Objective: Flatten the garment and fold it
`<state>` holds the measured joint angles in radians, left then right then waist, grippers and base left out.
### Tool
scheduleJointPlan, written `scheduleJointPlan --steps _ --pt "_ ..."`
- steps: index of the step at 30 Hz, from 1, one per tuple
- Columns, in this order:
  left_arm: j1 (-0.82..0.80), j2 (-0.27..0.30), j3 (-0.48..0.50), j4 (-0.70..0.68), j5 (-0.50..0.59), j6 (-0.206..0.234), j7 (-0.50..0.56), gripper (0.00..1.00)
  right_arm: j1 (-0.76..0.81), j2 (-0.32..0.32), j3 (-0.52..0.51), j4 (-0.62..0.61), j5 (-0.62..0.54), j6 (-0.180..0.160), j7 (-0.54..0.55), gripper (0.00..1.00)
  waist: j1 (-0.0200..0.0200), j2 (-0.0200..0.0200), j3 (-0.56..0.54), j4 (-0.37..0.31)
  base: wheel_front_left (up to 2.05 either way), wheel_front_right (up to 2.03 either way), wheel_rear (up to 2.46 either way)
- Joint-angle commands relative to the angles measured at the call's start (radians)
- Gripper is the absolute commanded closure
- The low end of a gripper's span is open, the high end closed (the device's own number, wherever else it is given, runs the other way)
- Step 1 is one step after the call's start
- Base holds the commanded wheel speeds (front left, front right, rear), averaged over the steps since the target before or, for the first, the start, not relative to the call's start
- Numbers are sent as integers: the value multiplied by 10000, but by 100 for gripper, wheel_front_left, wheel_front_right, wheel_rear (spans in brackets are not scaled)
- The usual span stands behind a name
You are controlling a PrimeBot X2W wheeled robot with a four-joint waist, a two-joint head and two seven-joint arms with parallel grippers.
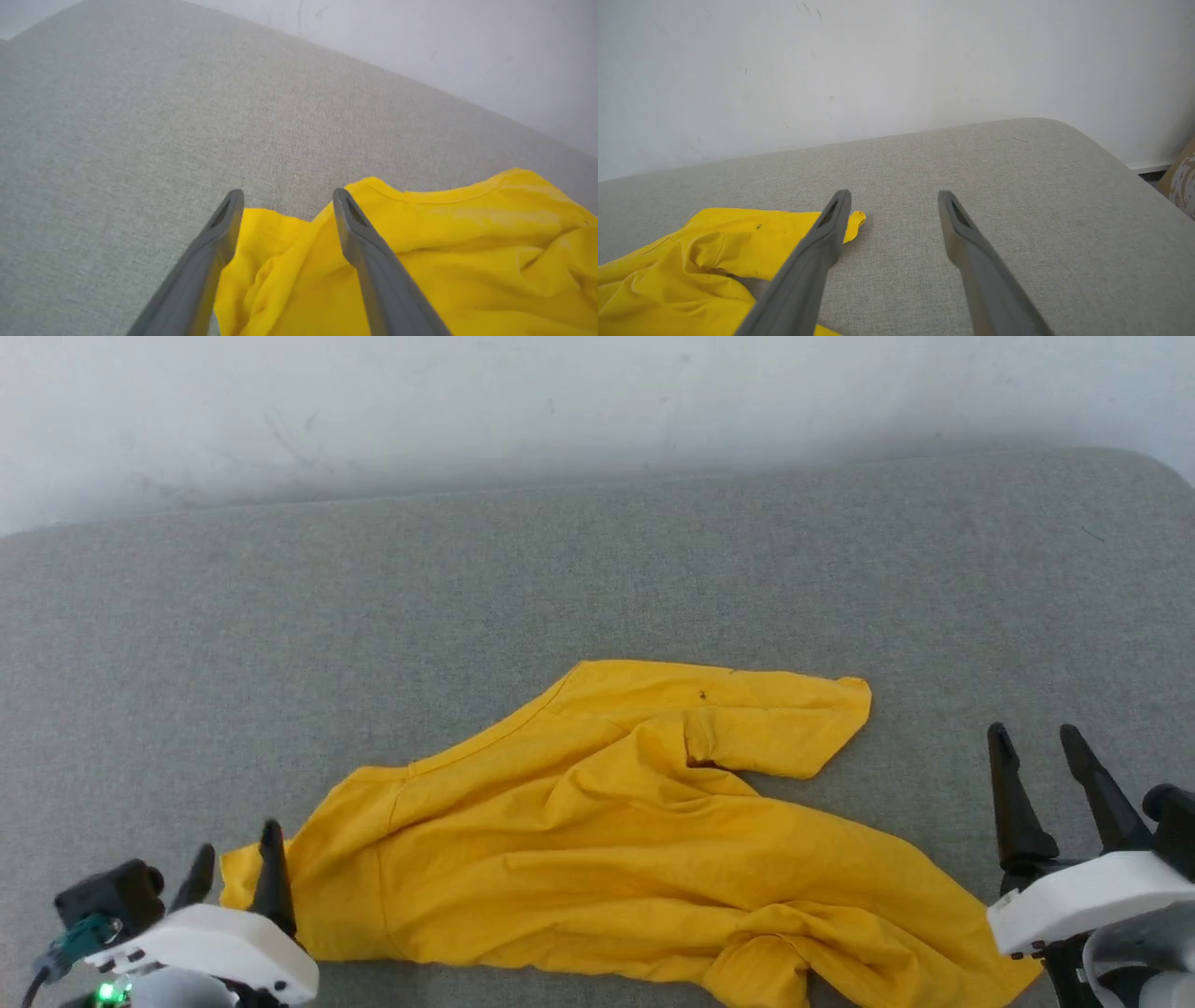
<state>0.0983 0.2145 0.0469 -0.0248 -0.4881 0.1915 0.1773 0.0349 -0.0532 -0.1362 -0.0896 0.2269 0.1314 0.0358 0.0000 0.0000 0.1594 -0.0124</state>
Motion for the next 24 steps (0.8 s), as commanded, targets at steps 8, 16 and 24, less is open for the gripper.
scheduleJointPlan --steps 8,16,24 --pt "-373 -246 -22 402 593 -933 -3625 0 -376 -239 92 853 617 -7 983 0 0 0 -392 131 0 0 0" --pt "-763 -579 -444 625 1178 -1246 -4316 0 -2716 -1492 781 3675 2139 -7 3077 0 0 0 28 838 0 0 0" --pt "-1442 -1090 -738 760 1475 -1465 -4384 0 -5138 -2445 2483 5993 3237 -7 5034 0 0 0 697 1607 0 0 0"
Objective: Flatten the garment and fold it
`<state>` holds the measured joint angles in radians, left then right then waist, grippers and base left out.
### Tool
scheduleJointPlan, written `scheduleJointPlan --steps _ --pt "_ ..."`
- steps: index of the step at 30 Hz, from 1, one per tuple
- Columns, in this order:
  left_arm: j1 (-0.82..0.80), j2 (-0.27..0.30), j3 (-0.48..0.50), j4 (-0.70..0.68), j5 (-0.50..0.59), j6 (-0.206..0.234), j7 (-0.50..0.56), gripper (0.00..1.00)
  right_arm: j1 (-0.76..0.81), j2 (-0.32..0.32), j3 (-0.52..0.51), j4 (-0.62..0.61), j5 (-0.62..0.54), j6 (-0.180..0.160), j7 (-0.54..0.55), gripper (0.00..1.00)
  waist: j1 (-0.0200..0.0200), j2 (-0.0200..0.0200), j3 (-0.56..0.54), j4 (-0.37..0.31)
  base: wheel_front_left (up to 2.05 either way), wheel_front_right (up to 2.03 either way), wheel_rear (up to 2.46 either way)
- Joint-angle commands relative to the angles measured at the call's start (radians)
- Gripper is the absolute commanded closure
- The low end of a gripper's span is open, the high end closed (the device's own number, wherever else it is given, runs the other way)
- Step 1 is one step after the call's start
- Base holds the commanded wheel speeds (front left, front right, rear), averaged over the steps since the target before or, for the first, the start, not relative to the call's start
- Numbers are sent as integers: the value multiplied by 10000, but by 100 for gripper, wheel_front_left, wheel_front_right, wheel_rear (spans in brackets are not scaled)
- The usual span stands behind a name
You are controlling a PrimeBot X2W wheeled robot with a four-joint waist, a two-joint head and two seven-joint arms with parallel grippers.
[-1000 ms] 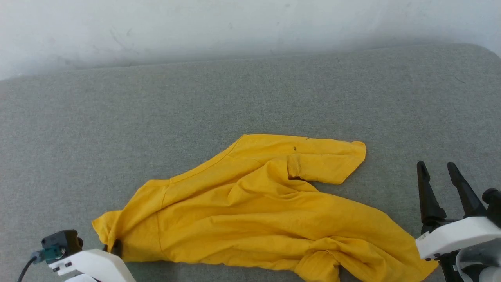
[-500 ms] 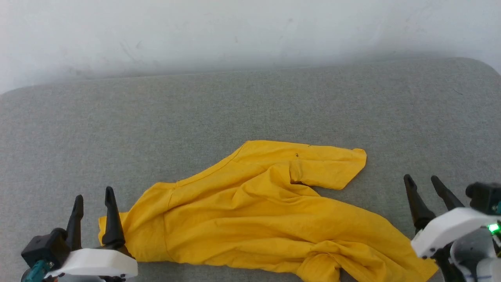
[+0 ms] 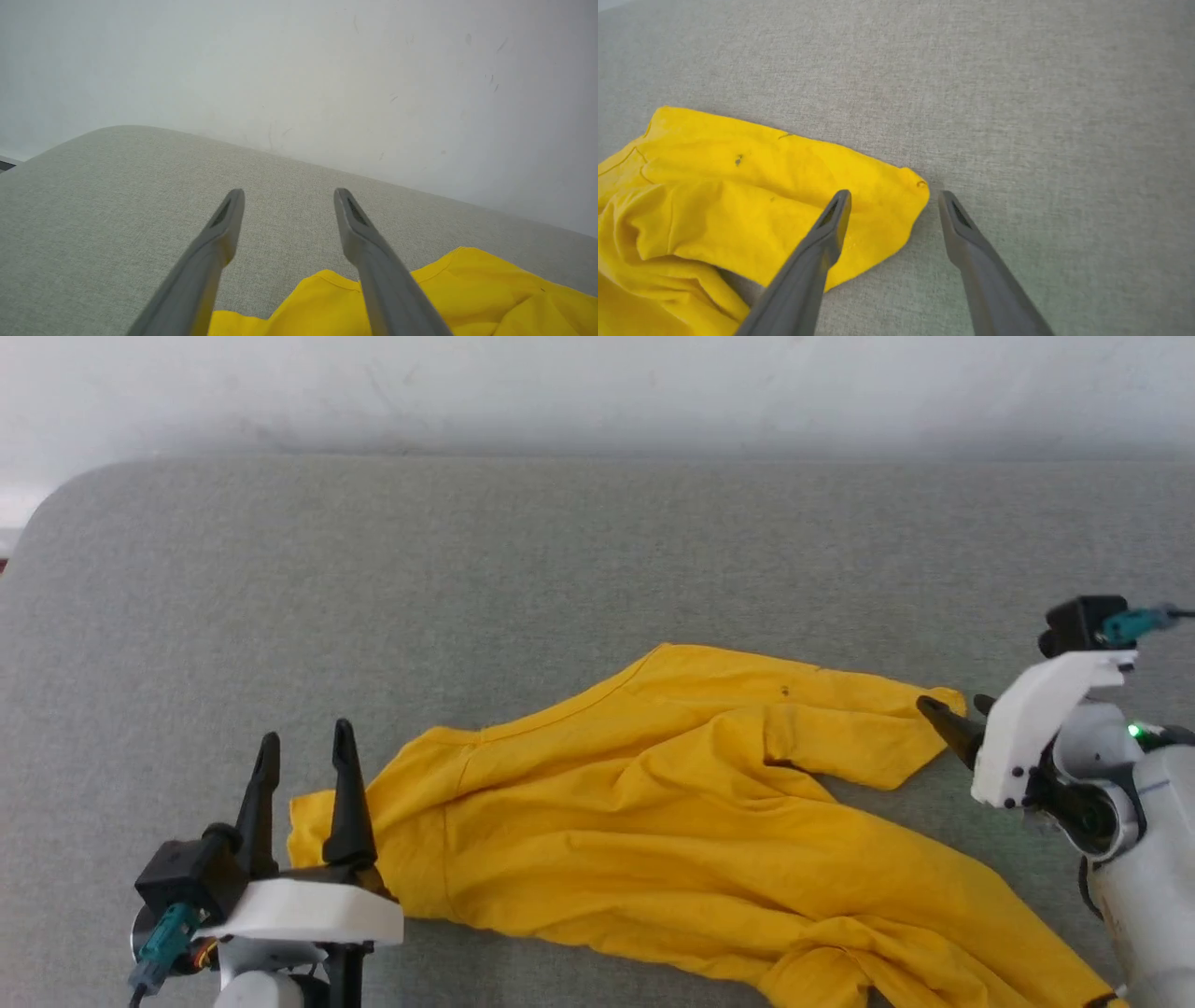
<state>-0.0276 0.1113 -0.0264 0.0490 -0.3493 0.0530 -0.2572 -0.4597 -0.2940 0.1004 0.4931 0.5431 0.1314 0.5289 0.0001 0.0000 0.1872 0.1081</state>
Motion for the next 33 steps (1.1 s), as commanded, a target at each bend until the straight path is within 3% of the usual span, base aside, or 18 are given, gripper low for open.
scheduleJointPlan --steps 1,8,9,11,12,17,23,28,33 --pt "-242 -108 -6 21 116 -110 -40 0 -408 -79 289 425 152 -7 284 0 -1 0 475 449 0 0 0" --pt "-487 -340 4 91 337 -324 -43 0 -1270 -69 1331 2401 641 -7 1528 0 -1 0 721 610 0 0 0" --pt "-507 -357 4 124 371 -356 -43 0 -1279 -57 1517 2630 731 -7 1877 43 -1 0 715 619 0 0 0" --pt "-543 -377 46 186 423 -408 -44 0 -1288 -12 1799 2874 933 -7 2381 87 -1 0 690 599 0 0 0" --pt "-558 -382 92 209 441 -427 -44 0 -1302 -14 1918 2882 1020 -7 2464 100 -1 0 662 570 0 0 0" --pt "-571 -280 255 315 526 -538 -44 0 -1387 -461 2298 2227 902 -7 1421 100 -1 0 459 415 0 0 0" --pt "-812 463 546 469 343 -786 684 0 -1156 -1352 1356 987 812 -7 -556 100 -1 0 63 83 0 0 0" --pt "-1264 1222 651 227 -382 -1243 2603 0 -363 -1818 423 -27 618 -7 -657 100 -1 0 -59 -187 0 0 0" --pt "-1852 2051 40 891 -1300 -1603 5960 0 294 -1645 -88 -934 418 -7 -232 100 -1 0 84 -471 0 0 0"
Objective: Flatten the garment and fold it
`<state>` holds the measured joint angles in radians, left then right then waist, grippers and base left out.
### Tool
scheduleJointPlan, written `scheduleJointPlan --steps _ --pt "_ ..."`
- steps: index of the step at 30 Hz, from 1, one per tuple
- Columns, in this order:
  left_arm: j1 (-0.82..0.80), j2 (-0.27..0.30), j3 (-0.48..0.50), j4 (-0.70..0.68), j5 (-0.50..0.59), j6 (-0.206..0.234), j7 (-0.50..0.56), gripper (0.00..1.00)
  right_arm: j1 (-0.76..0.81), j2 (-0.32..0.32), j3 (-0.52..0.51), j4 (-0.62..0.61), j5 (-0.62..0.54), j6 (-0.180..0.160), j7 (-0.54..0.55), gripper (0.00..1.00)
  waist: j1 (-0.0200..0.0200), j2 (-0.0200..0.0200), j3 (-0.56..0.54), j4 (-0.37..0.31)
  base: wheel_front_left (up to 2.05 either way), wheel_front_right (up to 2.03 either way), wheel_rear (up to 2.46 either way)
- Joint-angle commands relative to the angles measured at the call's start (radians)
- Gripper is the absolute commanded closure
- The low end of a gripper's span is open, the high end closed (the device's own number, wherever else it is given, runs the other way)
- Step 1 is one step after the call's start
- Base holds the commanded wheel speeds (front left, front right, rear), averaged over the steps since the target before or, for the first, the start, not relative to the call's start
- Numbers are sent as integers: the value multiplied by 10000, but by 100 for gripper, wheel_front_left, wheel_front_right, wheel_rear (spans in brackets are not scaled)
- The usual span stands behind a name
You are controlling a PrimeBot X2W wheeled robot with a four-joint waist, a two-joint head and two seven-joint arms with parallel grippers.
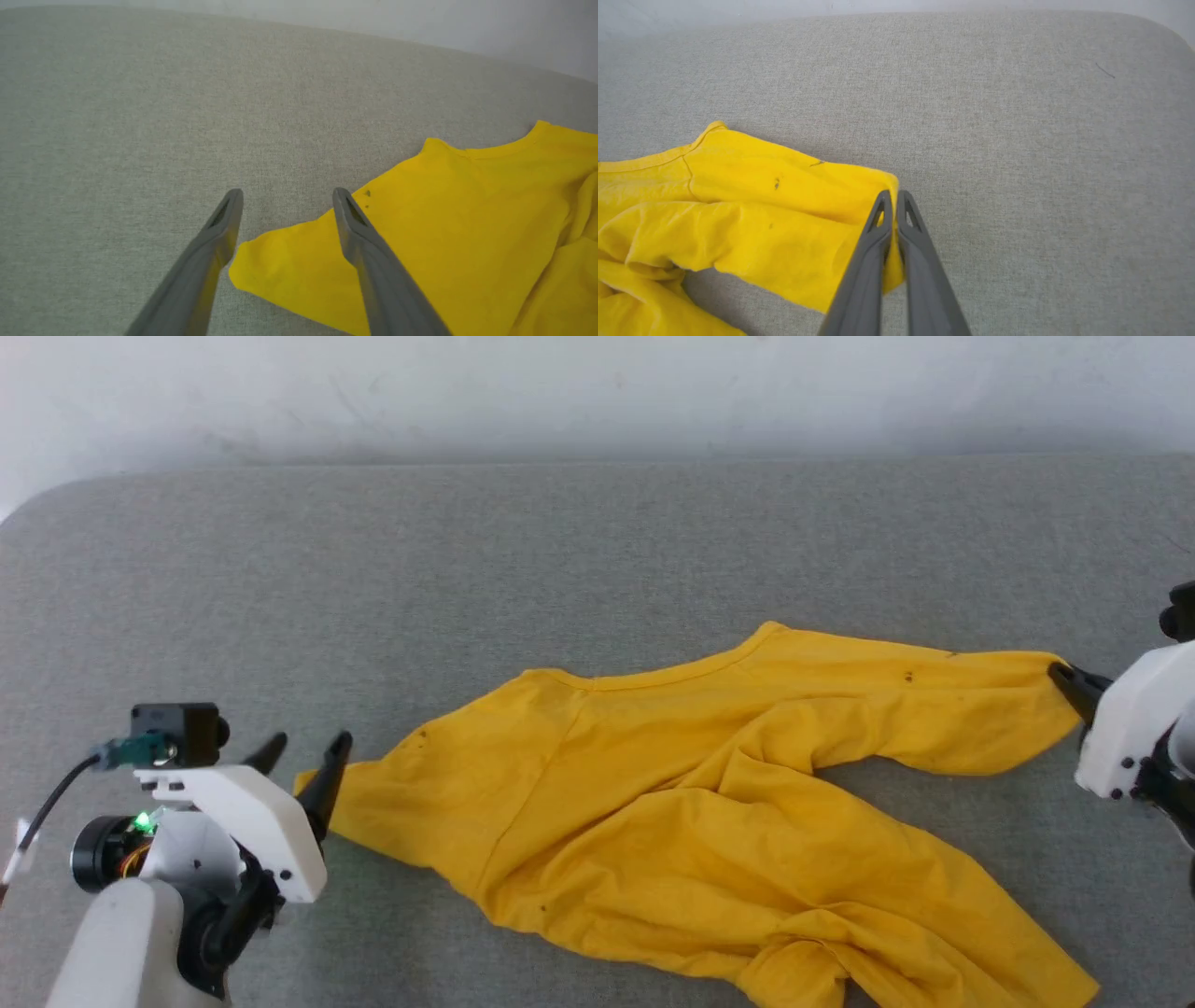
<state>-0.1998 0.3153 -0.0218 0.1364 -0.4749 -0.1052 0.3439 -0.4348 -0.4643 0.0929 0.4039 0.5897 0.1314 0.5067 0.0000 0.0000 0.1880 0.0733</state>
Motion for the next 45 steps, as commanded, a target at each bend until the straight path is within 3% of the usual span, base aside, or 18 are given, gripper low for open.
scheduleJointPlan --steps 1,8,13,14,16,21,24,31,34,39,45 --pt "-254 148 -131 186 -205 -60 505 0 102 148 -81 -195 -81 -7 77 100 0 0 139 -190 0 0 0" --pt "-677 827 -797 1791 -426 20 3496 0 220 810 -89 -902 -202 -7 461 100 0 0 499 -671 0 0 0" --pt "-627 824 -1644 2367 -343 94 5550 0 334 887 -122 -1018 -200 -7 467 100 0 0 593 -773 0 0 0" --pt "-607 801 -1802 2312 -379 65 5876 14 346 887 -137 -1019 -208 -7 453 100 0 0 584 -778 0 0 0" --pt "-598 718 -1949 2064 -556 7 6181 99 361 875 -189 -1037 -247 -7 379 100 0 0 539 -761 0 0 0" --pt "-762 878 -1986 1451 -627 -72 6003 100 315 675 -105 -1155 -545 -7 34 100 0 0 200 -635 0 0 0" --pt "-1189 1056 -1806 998 -264 -8 5134 100 227 534 -102 -1326 -690 -7 -292 100 0 0 -83 -529 0 0 0" --pt "-2818 1184 -1322 569 671 641 3205 100 -560 -54 44 -1632 -1184 -7 -644 100 0 0 -564 -495 0 0 0" --pt "-3815 1098 -1146 951 855 832 2517 100 -1361 -365 220 -1528 -1251 -7 -688 100 0 0 -463 -583 0 0 0" --pt "-5893 1134 -1095 2236 1166 678 1314 100 -3322 -764 682 -792 -1148 -7 -926 100 0 0 138 -862 0 0 0" --pt "-8559 1266 -1125 3443 1677 595 -248 100 -6188 -863 875 360 -1470 -7 -2543 100 0 0 1193 -1204 0 0 0"
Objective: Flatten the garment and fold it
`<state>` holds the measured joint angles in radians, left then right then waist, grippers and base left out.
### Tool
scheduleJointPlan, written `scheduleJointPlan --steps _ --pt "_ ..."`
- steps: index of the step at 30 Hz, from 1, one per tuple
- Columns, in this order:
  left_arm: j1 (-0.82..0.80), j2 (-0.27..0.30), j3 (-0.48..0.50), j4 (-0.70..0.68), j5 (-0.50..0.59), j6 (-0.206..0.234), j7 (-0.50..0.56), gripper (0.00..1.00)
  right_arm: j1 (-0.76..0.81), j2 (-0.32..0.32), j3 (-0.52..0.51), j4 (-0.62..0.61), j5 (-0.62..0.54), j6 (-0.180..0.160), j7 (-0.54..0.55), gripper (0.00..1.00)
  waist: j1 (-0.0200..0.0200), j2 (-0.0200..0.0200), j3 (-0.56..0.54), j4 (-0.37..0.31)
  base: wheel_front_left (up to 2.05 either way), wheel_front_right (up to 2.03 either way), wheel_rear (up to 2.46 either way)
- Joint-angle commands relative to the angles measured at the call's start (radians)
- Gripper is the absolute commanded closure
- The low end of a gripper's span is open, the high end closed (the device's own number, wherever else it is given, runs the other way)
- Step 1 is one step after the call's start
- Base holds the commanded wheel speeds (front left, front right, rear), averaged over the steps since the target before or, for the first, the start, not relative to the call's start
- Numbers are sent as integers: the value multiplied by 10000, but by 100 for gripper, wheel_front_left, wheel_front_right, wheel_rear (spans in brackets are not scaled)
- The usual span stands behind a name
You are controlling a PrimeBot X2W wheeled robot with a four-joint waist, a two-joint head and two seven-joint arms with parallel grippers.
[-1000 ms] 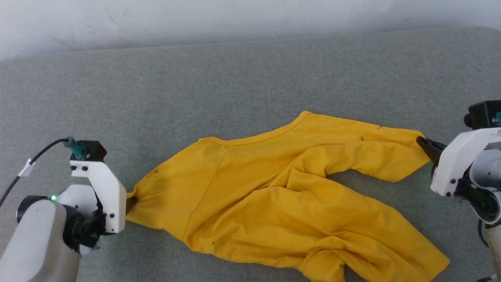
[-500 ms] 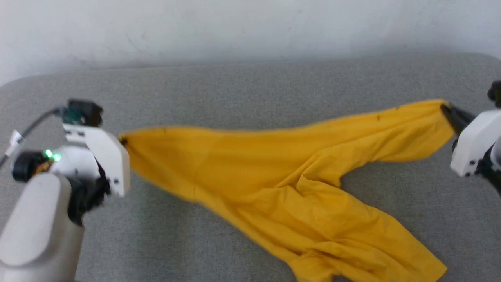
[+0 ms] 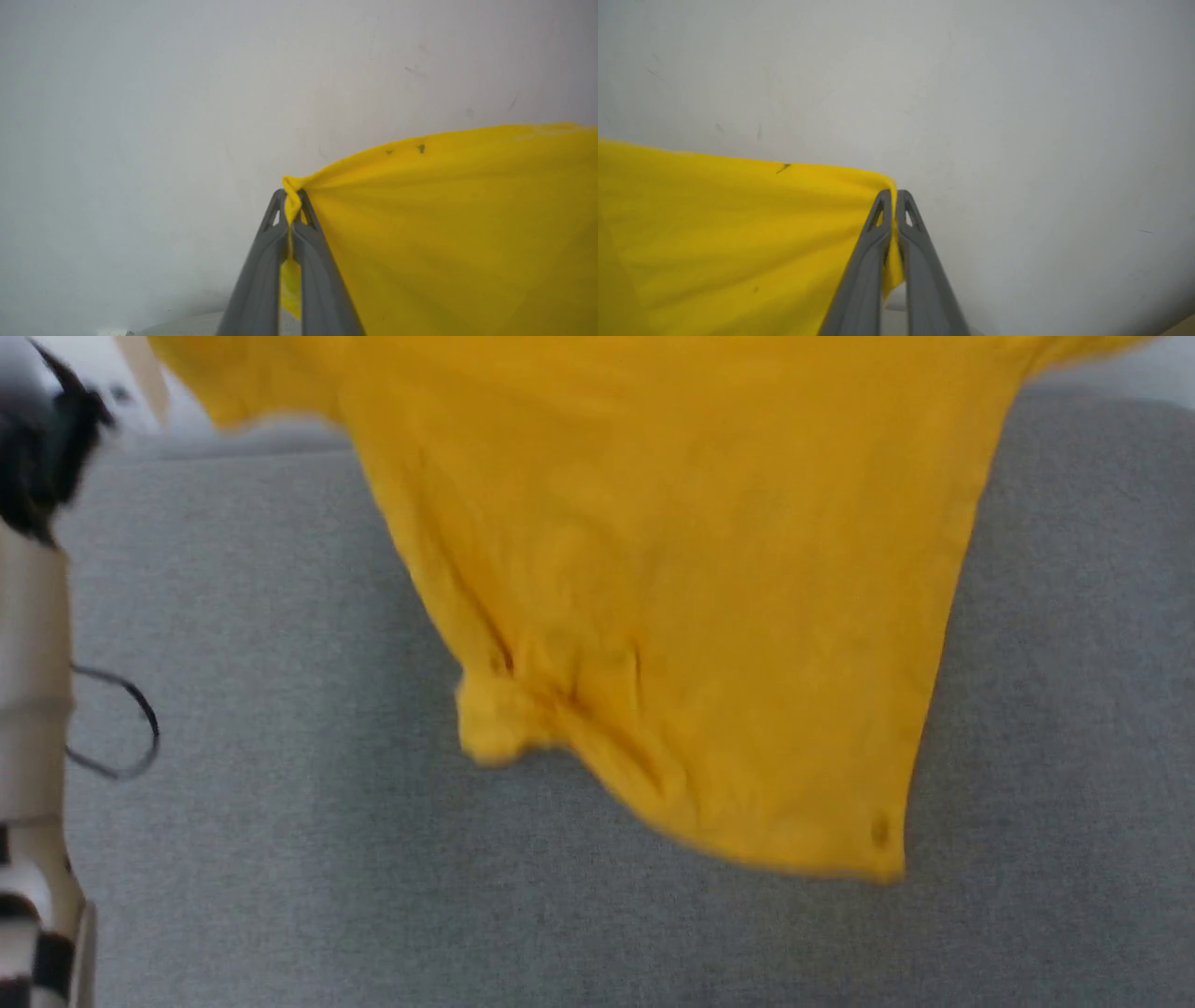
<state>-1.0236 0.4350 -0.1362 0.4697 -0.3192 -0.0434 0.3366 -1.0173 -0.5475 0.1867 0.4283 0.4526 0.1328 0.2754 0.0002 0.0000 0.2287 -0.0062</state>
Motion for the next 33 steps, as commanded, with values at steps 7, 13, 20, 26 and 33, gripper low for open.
scheduleJointPlan --steps 7,13,20,26,33 --pt "-3208 257 115 1301 535 -20 -2246 100 -3452 227 -200 1495 -943 -21 -2866 100 -2 0 1608 -603 0 0 0" --pt "-4326 180 -60 2392 641 -214 -3370 100 -4525 576 574 2463 -828 -21 -3668 100 -2 0 1855 -609 0 0 0" --pt "-4016 14 -57 3498 369 -369 -3985 100 -4280 918 1708 3231 -170 -21 -4031 100 -2 0 2069 -556 0 0 0" --pt "-2763 -340 146 4063 -323 -614 -4737 100 -3250 1080 2500 3561 845 -21 -4547 100 -2 0 1987 -369 0 0 0" --pt "716 -535 347 2983 -1184 -798 -5531 100 -458 584 2833 2450 2114 -21 -5042 100 -2 0 1079 -212 0 0 0"
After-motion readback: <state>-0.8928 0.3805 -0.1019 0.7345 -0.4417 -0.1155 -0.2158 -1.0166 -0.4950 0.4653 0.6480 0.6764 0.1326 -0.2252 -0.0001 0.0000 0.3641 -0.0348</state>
